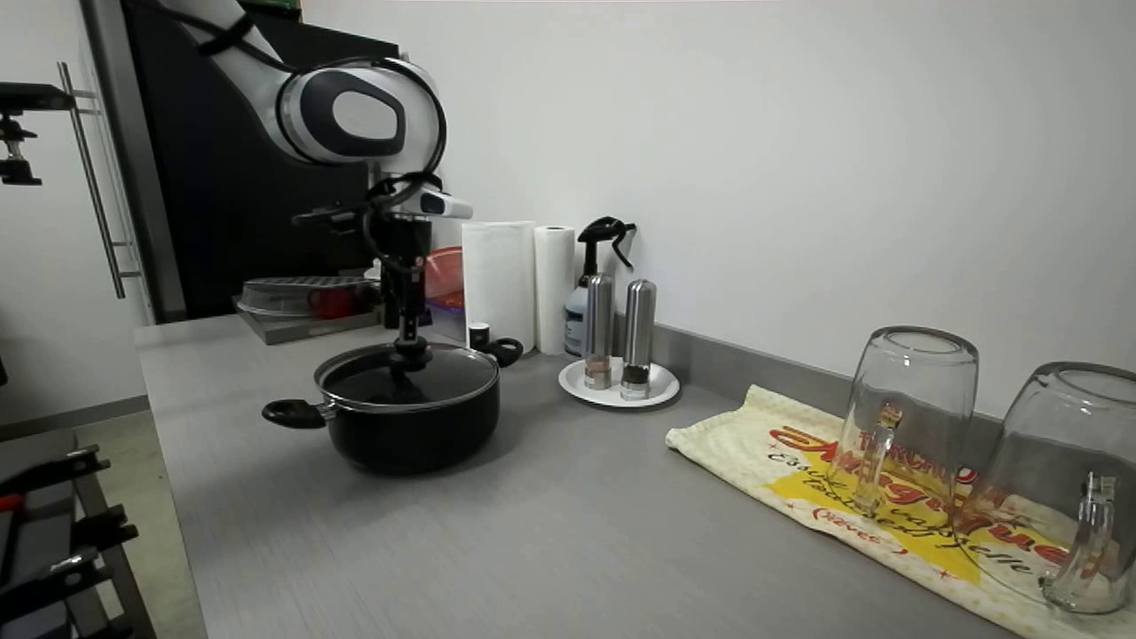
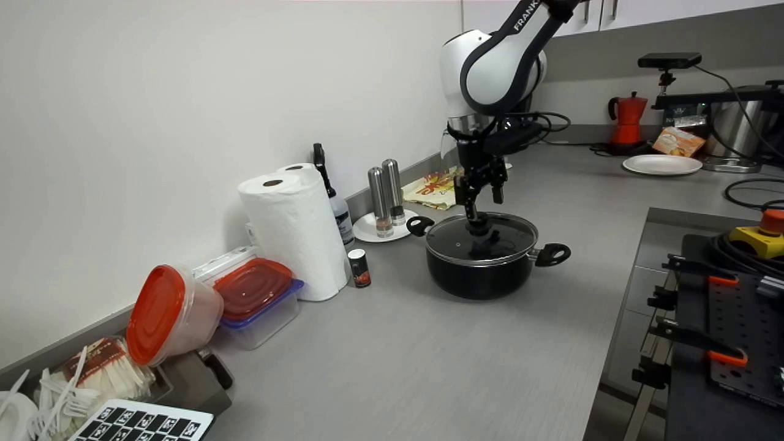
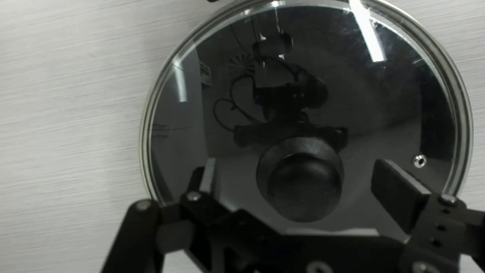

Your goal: Uncover the pot and put the lid on the counter

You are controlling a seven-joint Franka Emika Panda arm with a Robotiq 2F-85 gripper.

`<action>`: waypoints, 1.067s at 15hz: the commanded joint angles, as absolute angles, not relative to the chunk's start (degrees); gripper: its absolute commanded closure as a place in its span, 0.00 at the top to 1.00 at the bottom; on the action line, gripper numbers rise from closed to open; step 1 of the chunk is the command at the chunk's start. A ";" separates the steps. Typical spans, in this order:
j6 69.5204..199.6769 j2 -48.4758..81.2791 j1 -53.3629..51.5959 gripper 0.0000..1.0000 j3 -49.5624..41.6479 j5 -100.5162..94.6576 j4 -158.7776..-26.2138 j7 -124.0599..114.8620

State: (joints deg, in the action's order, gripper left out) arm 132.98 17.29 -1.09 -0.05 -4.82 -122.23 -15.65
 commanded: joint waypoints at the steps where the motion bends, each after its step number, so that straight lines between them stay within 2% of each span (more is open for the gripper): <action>1: 132.68 16.94 -2.35 1.00 -0.23 -4.01 -120.91 -15.59; 16: 133.74 20.19 -4.00 1.00 -1.39 -6.34 -118.12 -16.98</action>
